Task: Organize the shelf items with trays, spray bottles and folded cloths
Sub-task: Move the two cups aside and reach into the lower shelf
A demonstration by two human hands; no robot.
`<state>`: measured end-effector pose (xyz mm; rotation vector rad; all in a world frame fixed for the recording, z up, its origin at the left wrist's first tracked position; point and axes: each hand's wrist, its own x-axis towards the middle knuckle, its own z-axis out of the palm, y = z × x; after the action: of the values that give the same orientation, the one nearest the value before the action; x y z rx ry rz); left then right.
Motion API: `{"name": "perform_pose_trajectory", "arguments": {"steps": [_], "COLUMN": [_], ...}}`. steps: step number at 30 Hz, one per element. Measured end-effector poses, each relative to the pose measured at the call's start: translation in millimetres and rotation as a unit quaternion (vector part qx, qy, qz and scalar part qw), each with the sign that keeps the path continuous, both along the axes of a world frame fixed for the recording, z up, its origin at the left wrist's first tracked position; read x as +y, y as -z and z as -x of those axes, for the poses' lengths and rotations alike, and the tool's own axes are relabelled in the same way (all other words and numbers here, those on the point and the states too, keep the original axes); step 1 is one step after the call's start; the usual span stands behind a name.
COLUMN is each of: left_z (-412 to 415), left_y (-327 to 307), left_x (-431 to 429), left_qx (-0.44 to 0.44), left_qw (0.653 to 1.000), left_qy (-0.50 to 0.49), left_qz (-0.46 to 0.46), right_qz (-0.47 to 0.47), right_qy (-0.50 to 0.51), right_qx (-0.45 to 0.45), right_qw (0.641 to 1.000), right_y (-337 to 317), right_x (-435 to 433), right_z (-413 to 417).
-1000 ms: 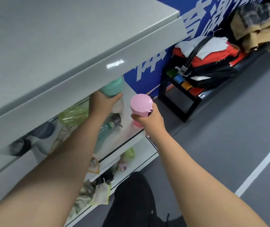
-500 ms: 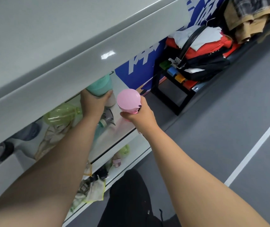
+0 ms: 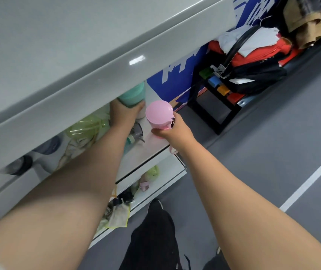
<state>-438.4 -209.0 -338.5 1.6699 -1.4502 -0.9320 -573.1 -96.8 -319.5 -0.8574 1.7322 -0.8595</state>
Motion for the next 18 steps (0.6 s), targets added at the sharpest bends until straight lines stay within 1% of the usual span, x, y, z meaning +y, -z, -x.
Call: {"name": "perform_pose_trajectory", "arguments": {"steps": [5, 7, 9, 11, 13, 16, 18], "left_z": [-3, -9, -16, -24, -35, -55, -69], "left_y": [-3, -6, -7, -8, -10, -11, -15], "left_x": [8, 19, 33, 49, 62, 72, 74], "left_qx": [0.019, 0.025, 0.033, 0.012, -0.020, -0.062, -0.116], "left_qw": [0.998, 0.997, 0.996, 0.996, 0.994, 0.993, 0.991], "left_qy": [-0.019, -0.030, -0.051, -0.078, -0.103, -0.093, -0.066], "left_qz": [-0.051, -0.064, -0.064, -0.036, 0.004, 0.031, 0.026], "right_qz": [-0.050, -0.068, -0.084, -0.089, -0.098, -0.113, -0.112], "right_qy": [-0.042, -0.048, -0.034, -0.012, -0.021, -0.066, -0.112], "right_qx": [0.054, 0.059, 0.043, 0.018, 0.007, -0.009, -0.015], "right_qw": [0.996, 0.995, 0.995, 0.996, 0.995, 0.991, 0.987], "right_y": [-5, -7, -7, -7, -3, 5, 8], "right_x": [11, 23, 40, 63, 84, 102, 101], "right_z": [15, 14, 9, 1, -9, -29, -44]}}
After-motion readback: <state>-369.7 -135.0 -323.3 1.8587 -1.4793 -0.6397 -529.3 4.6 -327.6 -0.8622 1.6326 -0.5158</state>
